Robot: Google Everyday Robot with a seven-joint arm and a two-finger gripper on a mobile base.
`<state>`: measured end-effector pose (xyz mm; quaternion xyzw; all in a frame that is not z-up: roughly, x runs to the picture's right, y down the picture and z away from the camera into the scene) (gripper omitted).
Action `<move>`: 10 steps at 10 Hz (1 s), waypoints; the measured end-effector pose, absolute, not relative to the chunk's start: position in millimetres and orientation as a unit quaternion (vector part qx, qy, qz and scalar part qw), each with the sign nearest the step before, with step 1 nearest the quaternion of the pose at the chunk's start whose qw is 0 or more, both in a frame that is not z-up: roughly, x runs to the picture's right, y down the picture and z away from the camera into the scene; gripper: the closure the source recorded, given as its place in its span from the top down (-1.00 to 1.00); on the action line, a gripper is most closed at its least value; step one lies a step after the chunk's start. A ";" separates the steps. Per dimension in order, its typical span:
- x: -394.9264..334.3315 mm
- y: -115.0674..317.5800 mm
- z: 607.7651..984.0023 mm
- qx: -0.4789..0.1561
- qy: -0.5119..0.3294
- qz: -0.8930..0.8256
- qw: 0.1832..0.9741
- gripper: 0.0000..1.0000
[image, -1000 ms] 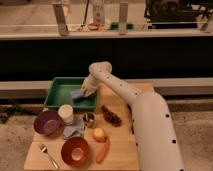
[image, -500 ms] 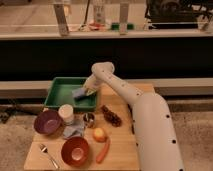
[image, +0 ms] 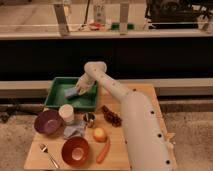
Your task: Wipe tray with sponge
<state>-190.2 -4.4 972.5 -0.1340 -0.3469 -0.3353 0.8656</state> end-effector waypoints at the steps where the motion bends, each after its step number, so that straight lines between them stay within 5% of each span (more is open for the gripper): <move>1: -197.3 -9.8 964.6 -0.125 -0.357 -0.335 0.863 -0.64; 3: -204.5 -14.4 950.6 -0.115 -0.372 -0.338 0.857 -0.86; 10: -199.5 24.1 938.7 -0.142 -0.373 -0.380 0.835 -0.97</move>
